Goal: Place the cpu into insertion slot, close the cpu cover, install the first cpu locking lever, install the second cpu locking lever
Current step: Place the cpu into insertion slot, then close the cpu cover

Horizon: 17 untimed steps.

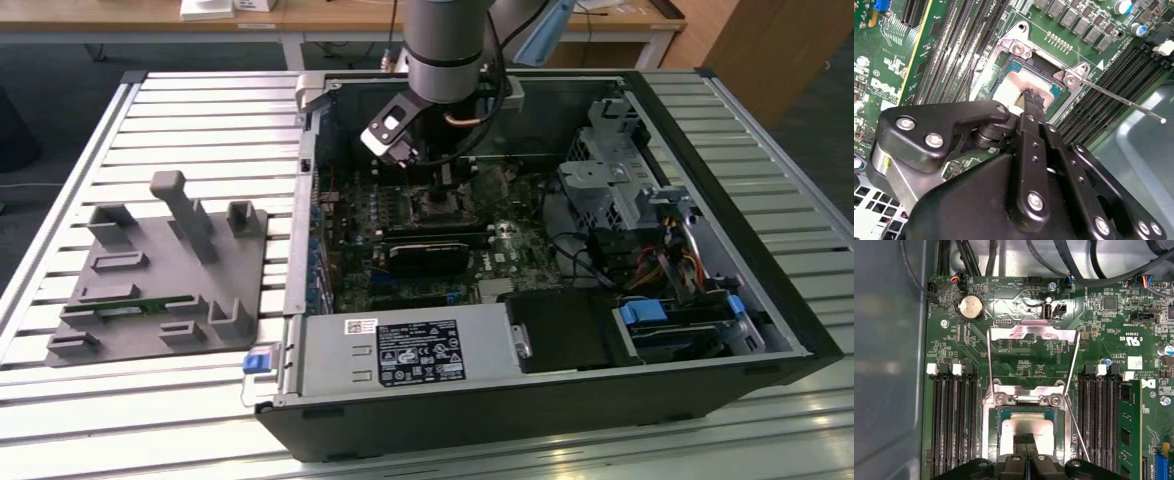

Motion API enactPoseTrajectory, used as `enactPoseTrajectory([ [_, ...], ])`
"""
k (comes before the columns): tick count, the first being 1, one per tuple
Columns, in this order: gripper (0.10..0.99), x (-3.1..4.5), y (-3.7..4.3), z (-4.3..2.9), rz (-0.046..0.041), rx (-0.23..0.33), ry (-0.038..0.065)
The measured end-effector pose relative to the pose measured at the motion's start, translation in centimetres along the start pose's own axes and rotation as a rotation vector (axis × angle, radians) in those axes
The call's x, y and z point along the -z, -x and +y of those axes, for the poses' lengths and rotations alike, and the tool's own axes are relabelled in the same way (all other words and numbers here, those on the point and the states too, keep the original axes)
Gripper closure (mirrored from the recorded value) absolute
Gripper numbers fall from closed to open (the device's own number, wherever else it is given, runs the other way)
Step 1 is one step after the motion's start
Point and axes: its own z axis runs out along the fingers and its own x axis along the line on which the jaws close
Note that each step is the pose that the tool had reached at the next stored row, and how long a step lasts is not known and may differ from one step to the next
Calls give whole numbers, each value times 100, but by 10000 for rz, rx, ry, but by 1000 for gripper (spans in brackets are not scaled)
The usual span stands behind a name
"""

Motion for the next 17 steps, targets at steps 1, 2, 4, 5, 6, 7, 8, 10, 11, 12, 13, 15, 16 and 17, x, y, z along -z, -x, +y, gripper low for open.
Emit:
enactPoseTrajectory([
  [1,961,1,0,2,2,0,-20],
  [2,980,2,0,4,3,0,-39],
  [4,980,4,1,8,5,-1,-72],
  [5,980,5,1,10,6,-1,-90],
  [6,980,6,1,12,8,-1,-104],
  [7,980,7,0,14,9,-1,-118],
  [8,980,8,0,16,9,-2,-135],
  [10,980,10,0,21,10,-2,-168],
  [11,980,10,0,22,11,-2,-176],
  [12,980,10,0,25,13,-2,-185],
  [13,980,10,0,28,15,-3,-188],
  [15,980,9,0,41,15,-2,-194],
  [16,980,9,0,45,15,-2,-195],
  [17,980,9,0,48,15,-3,-196],
])
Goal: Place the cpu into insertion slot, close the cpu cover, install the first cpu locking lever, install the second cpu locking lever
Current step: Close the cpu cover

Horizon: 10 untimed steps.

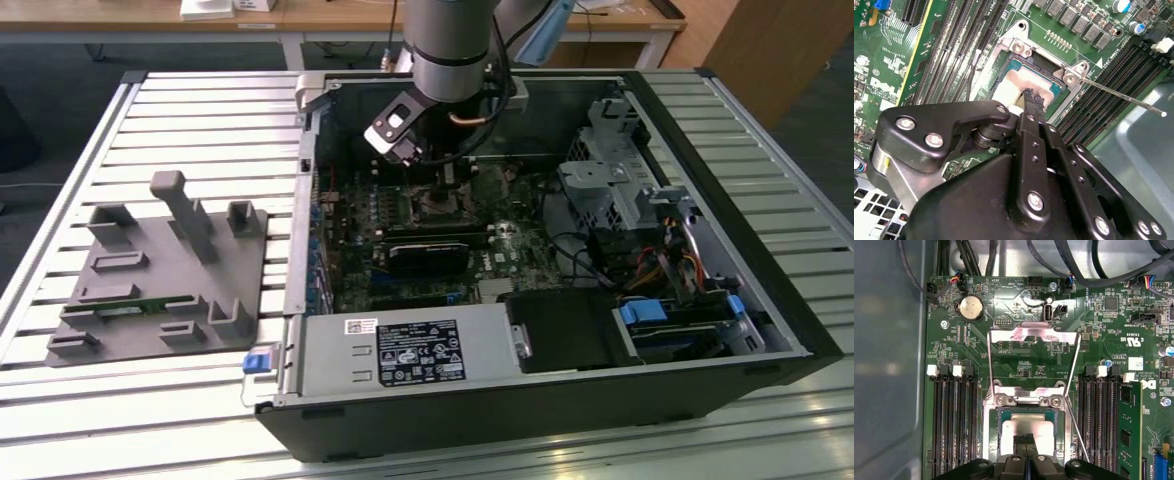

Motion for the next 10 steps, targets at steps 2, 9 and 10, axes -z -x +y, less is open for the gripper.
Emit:
enactPoseTrajectory([
  [2,980,0,0,5,0,0,-1],
  [9,980,54,-1,28,0,0,-4],
  [10,980,72,-1,30,0,0,-4],
])
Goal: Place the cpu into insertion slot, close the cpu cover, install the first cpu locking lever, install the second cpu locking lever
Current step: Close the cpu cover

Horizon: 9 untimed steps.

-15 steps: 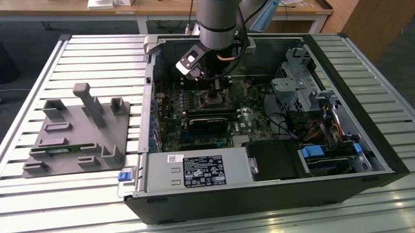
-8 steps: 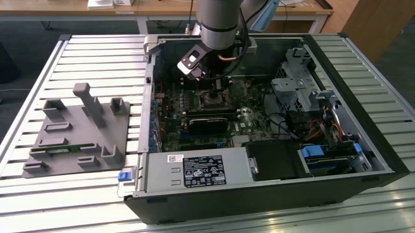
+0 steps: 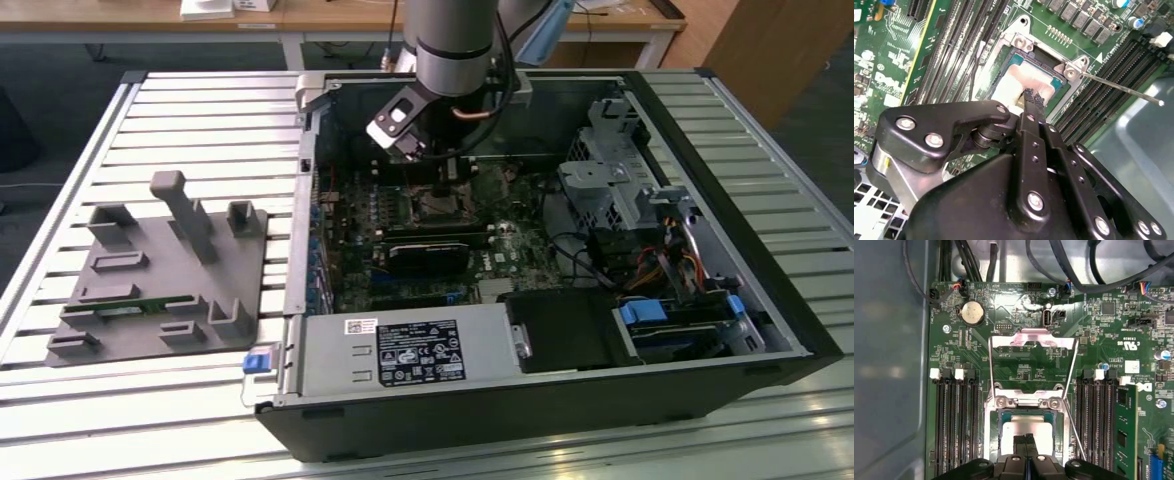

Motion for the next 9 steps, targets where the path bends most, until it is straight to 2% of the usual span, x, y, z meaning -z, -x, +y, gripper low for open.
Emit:
enactPoseTrajectory([
  [4,980,99,-1,4,-1,-1,0],
  [9,980,267,-4,9,-1,0,0],
])
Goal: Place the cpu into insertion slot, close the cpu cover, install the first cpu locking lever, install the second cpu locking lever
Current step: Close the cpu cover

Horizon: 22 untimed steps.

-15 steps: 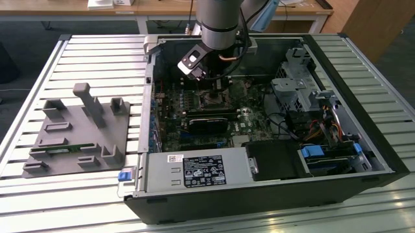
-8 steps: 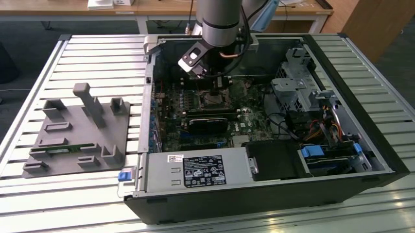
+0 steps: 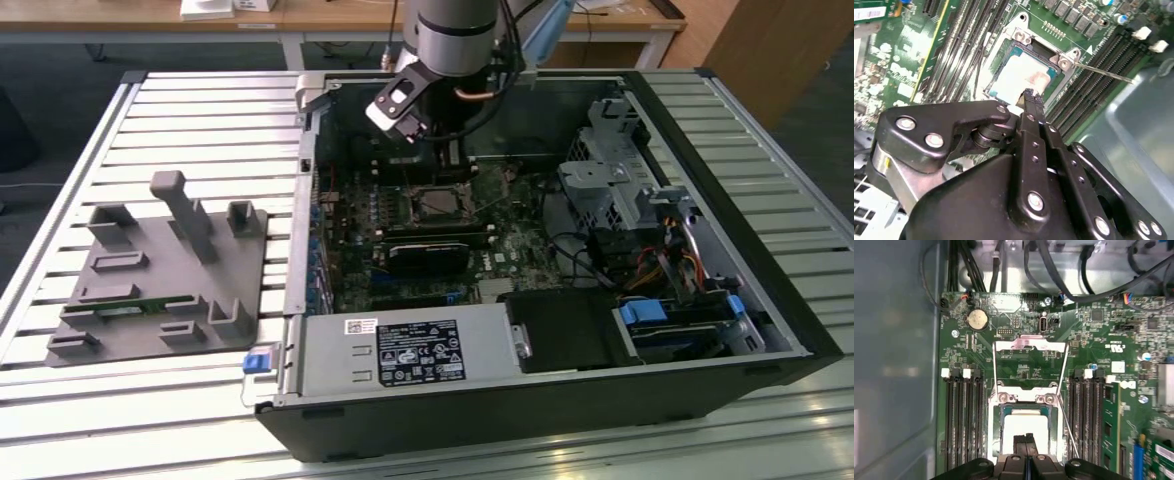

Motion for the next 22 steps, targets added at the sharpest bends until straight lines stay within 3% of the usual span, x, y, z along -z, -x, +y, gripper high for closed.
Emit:
enactPoseTrajectory([
  [7,980,227,-3,5,-1,0,-1],
  [13,980,235,6,5,-1,2,-1],
  [20,980,235,80,7,0,1,0],
  [22,980,232,86,40,11,0,0],
])
